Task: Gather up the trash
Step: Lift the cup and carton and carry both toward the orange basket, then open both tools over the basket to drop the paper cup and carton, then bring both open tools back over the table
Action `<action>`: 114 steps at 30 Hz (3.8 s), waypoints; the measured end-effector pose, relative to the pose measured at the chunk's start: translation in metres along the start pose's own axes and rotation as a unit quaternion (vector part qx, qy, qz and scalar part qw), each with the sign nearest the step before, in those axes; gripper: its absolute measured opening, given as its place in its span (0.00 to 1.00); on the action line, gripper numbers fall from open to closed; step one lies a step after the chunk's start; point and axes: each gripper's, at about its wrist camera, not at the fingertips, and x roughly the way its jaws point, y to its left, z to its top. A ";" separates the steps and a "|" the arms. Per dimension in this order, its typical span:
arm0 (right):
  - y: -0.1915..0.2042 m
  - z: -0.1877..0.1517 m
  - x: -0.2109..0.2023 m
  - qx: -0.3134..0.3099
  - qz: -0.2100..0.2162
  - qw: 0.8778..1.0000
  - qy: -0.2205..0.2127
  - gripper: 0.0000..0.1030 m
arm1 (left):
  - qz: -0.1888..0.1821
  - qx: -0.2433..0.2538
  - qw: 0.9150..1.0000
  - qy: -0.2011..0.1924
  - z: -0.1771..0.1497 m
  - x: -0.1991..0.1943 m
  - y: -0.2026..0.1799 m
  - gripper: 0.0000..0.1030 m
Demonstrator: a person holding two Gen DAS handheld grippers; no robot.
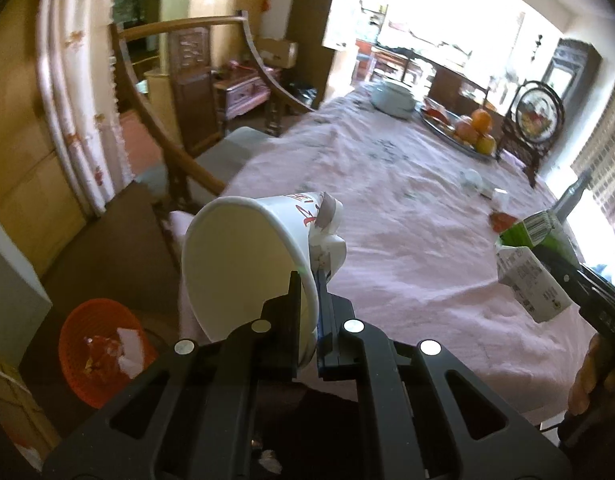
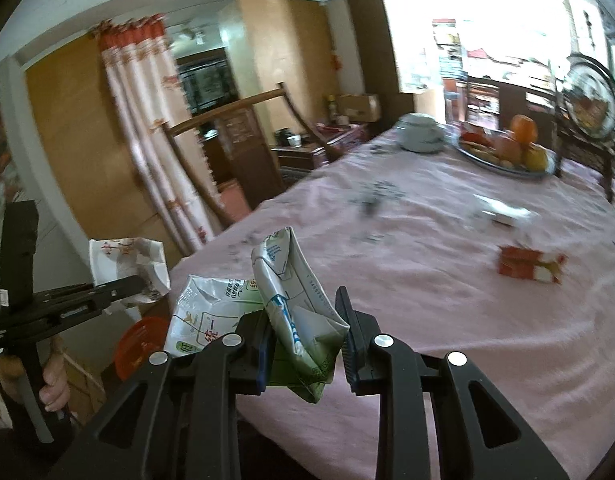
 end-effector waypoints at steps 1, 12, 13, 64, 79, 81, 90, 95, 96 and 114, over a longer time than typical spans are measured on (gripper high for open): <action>0.008 0.002 0.004 -0.007 0.006 1.000 0.003 0.27 | 0.005 -0.010 1.000 -0.002 -0.002 -0.003 0.011 0.07; 0.137 0.007 0.077 -0.100 0.102 0.987 0.068 0.27 | 0.060 -0.101 0.993 0.013 -0.035 -0.013 0.111 0.07; 0.147 0.006 0.083 -0.107 0.110 0.985 0.074 0.27 | 0.067 -0.112 0.991 0.018 -0.040 -0.012 0.123 0.07; 0.323 -0.087 0.350 -0.132 0.190 0.915 0.330 0.33 | 0.145 -0.283 0.933 0.171 -0.141 0.082 0.316 0.54; 0.244 -0.010 0.222 -0.100 0.200 0.956 0.188 0.60 | 0.138 -0.191 0.968 0.091 -0.078 0.024 0.234 0.57; 0.227 -0.001 0.201 -0.088 0.207 0.960 0.167 0.61 | 0.134 -0.174 0.972 0.078 -0.069 0.015 0.216 0.59; 0.135 0.021 0.121 -0.047 0.168 0.981 0.082 0.69 | 0.118 -0.083 0.989 0.039 -0.034 -0.002 0.133 0.65; 0.065 0.020 0.082 -0.004 0.116 0.992 0.045 0.79 | 0.094 -0.023 0.995 0.021 -0.012 0.003 0.068 0.70; 0.050 0.019 0.075 0.005 0.104 0.994 0.038 0.83 | 0.088 -0.014 0.996 0.016 -0.009 0.004 0.058 0.71; -0.192 -0.010 -0.007 0.136 -0.130 0.982 -0.005 0.88 | -0.001 0.146 0.989 0.009 0.031 0.082 -0.151 0.88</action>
